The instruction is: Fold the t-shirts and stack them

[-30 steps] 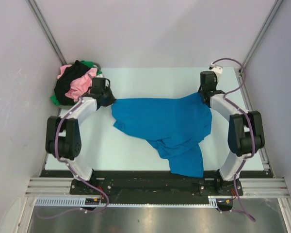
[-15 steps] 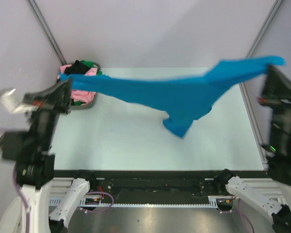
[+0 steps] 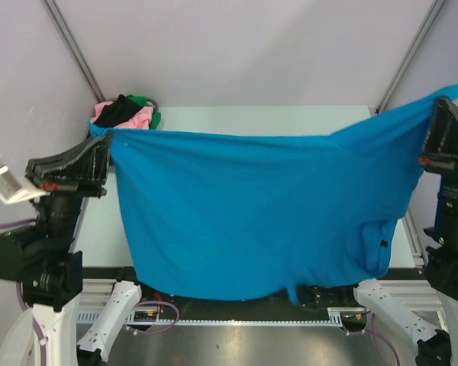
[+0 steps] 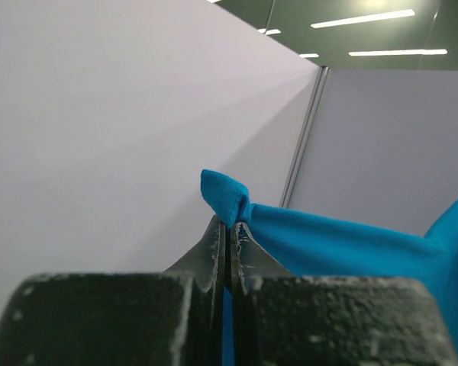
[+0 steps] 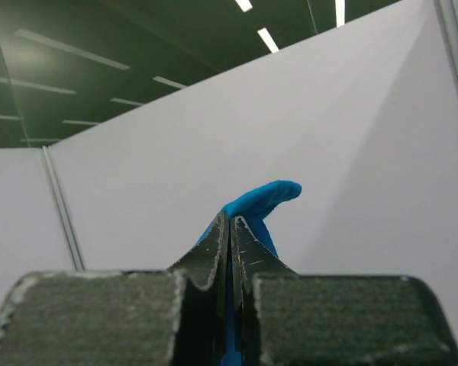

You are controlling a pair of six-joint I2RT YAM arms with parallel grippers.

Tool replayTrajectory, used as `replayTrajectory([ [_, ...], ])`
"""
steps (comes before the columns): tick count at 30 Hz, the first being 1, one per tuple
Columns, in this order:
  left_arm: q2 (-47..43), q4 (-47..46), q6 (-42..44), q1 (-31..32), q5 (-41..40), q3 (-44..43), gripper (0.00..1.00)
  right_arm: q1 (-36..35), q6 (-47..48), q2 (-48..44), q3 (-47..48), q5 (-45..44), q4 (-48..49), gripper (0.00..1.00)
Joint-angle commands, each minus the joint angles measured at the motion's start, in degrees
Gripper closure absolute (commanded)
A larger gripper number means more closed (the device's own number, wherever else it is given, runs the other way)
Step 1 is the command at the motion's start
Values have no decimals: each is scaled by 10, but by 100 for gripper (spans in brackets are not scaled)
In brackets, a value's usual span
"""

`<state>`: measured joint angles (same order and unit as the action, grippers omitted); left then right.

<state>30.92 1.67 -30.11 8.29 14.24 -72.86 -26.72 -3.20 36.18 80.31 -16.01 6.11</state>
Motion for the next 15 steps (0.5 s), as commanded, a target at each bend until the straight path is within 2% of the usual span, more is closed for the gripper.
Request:
replayTrajectory([
  [1,55,-42,3,-1,2,-11,100,11,7,60,30,5,18,100],
  [6,113,-57,21,-1,-3,-6,100,12,58,130,34,-35,39,100],
  [9,147,-76,29,-1,-11,36,100,17,83,189,26,-76,44,100],
  [11,171,-105,29,-1,-24,88,100,40,73,234,-3,-75,58,100],
  [15,237,-149,42,-2,-79,176,100,104,-7,332,-52,-48,86,100],
])
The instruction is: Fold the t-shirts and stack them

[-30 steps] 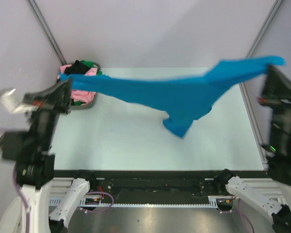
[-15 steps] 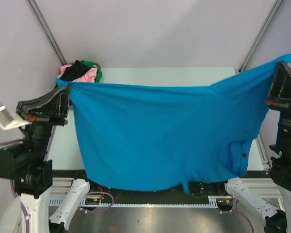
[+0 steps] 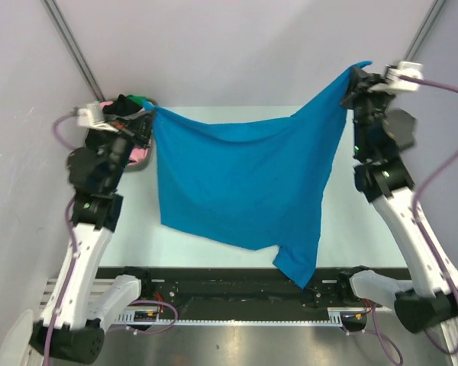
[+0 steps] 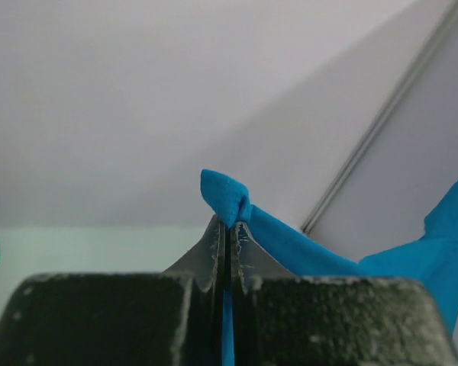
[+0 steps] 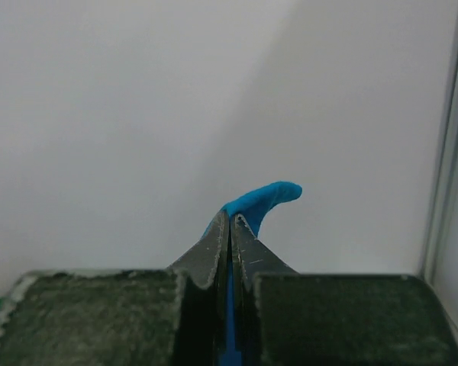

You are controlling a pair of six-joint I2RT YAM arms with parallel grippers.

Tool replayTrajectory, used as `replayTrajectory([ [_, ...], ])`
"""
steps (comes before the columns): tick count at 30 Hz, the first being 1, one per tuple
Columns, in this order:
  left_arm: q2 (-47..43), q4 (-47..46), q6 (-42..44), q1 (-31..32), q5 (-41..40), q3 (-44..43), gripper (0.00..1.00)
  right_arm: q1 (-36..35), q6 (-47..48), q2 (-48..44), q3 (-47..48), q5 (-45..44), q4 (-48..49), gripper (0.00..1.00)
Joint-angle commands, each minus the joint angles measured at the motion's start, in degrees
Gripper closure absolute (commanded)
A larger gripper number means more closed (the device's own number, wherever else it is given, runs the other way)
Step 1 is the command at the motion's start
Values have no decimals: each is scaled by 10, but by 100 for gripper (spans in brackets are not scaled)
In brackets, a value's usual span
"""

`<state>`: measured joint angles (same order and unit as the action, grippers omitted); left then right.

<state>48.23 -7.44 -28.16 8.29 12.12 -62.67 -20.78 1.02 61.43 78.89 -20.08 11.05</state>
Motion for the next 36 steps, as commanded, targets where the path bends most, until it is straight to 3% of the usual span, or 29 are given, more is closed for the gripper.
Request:
replayTrajectory([
  [1,82,-64,27,-2,-68,86,100,53,-55,102,-49,-11,42,100],
  [4,143,-78,28,-6,-72,102,100,81,-85,170,-51,-8,50,100],
  [7,144,-81,26,-6,-68,85,100,99,-96,153,-66,6,69,100],
  [15,45,-8,26,-2,-39,-36,100,87,-76,-35,-62,39,93,100],
  [25,-74,56,26,-2,13,-139,100,49,-47,-207,4,75,28,100],
  [30,-65,66,24,-2,29,-168,100,52,-36,-202,49,76,-1,100],
  [36,-25,32,21,-2,33,-123,100,53,-19,-133,55,65,-4,100],
])
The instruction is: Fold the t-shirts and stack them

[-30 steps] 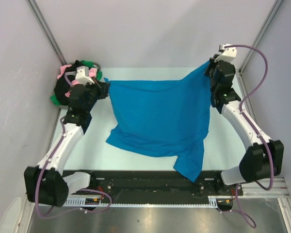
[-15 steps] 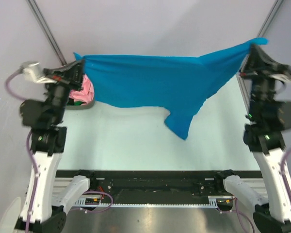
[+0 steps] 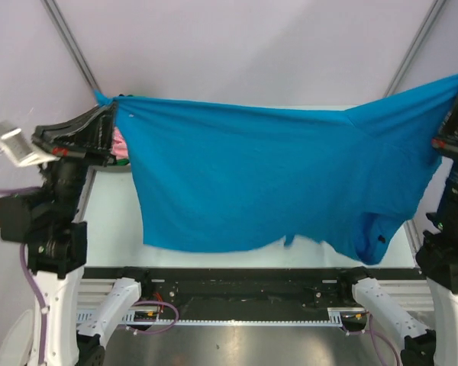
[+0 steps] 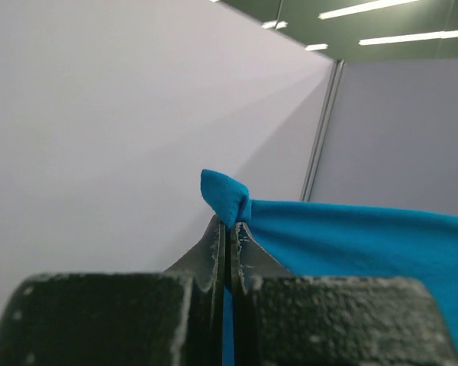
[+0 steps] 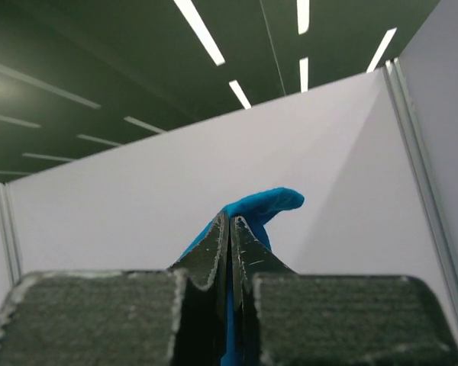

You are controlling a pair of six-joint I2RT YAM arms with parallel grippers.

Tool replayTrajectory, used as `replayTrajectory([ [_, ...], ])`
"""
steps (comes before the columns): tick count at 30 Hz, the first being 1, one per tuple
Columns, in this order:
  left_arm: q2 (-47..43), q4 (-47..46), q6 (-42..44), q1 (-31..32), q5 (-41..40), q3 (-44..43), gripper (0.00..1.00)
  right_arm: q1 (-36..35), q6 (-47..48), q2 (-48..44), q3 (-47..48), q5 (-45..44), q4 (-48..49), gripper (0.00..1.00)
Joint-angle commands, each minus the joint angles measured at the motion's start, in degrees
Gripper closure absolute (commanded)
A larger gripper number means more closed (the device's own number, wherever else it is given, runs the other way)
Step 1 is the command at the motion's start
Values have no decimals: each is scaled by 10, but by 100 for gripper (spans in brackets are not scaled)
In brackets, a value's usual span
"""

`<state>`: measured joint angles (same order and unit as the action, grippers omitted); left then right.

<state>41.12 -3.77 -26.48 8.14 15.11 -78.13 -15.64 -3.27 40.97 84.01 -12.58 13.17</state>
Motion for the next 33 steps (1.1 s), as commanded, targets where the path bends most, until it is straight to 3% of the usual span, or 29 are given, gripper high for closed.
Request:
replayTrajectory([
  [1,61,-10,6,-1,4,55,100,1,26,85,-1,-13,-23,100],
  [5,116,-66,8,-1,-15,137,100,7,42,184,-40,-52,17,100],
  [10,246,-119,-1,-1,-80,215,100,53,-17,446,-58,-105,72,100],
  [14,432,-94,3,-1,-133,183,100,60,-54,645,-15,-150,84,100],
  [17,525,-44,6,-1,-171,117,100,68,-88,771,66,-146,22,100],
  [18,587,-28,6,-1,-172,95,100,68,-92,794,86,-146,0,100],
  [22,698,58,20,-2,-186,-24,100,70,-92,860,122,-125,-2,100],
  [26,732,60,40,-5,-187,-69,100,72,-78,872,136,-105,19,100],
  [33,781,98,56,-11,-194,-163,100,72,-77,908,236,-76,-32,100],
])
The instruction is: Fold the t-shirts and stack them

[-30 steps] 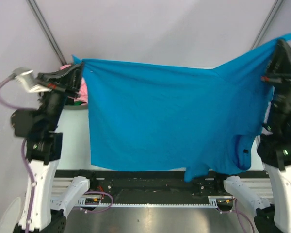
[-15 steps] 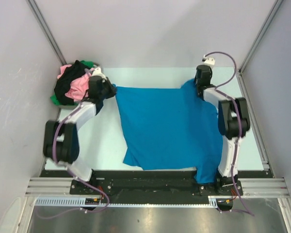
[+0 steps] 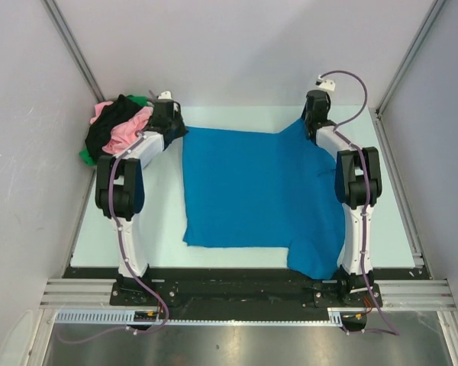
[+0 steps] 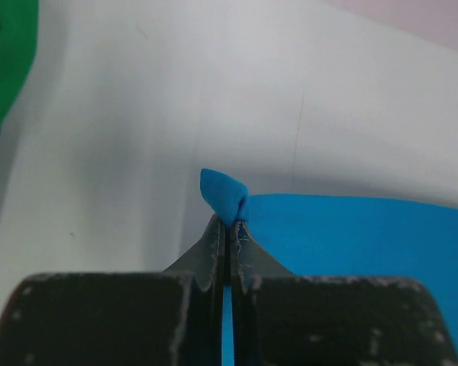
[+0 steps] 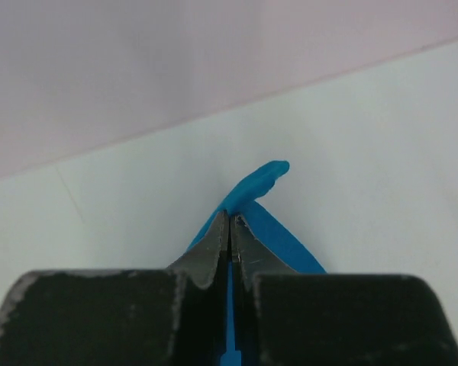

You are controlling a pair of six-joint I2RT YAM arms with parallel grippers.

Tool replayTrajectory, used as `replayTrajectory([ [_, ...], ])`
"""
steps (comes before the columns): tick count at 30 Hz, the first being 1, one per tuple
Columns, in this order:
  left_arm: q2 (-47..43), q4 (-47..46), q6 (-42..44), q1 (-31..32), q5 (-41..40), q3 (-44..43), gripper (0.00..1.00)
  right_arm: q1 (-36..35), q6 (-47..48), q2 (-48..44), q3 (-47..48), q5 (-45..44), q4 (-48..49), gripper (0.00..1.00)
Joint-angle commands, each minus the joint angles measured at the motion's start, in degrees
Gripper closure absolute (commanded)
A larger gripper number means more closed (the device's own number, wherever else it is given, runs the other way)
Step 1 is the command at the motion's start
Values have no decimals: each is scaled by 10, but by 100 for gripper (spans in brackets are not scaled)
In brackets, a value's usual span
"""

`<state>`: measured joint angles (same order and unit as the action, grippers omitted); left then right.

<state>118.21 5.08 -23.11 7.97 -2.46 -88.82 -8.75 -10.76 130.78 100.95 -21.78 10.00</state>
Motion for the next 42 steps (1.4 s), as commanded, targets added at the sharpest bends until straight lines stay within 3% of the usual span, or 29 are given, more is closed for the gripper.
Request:
replayTrajectory([
  [1,13,15,21,-9,-21,-71,100,3,-2,11,77,26,-2,100],
  [10,88,73,0,-23,-15,-181,98,-11,11,116,252,48,-116,100],
  [11,97,80,-3,-23,-18,-193,83,-13,11,128,287,46,-125,97],
  [12,116,89,-7,-25,-18,-206,64,-14,12,137,298,46,-136,83],
  [13,123,112,-12,-26,-20,-237,13,-16,8,142,308,43,-140,45],
  [14,127,122,-14,-27,-27,-249,0,-18,7,140,308,39,-137,29],
  [15,118,119,-14,-27,-27,-249,0,-19,2,134,299,34,-126,12],
  [21,-8,53,-42,-26,-11,-109,0,-16,-20,0,173,22,-68,0],
  [26,-124,103,-74,-25,6,-24,0,-32,-48,-140,49,17,-87,0],
  [30,-213,137,-99,-20,18,120,0,-81,-44,-250,-33,42,-158,0],
  [34,-300,150,-117,-8,20,241,0,-148,-22,-288,-61,19,-288,0],
  [42,-427,186,-201,39,38,420,0,-226,-45,-353,-190,14,-333,5],
])
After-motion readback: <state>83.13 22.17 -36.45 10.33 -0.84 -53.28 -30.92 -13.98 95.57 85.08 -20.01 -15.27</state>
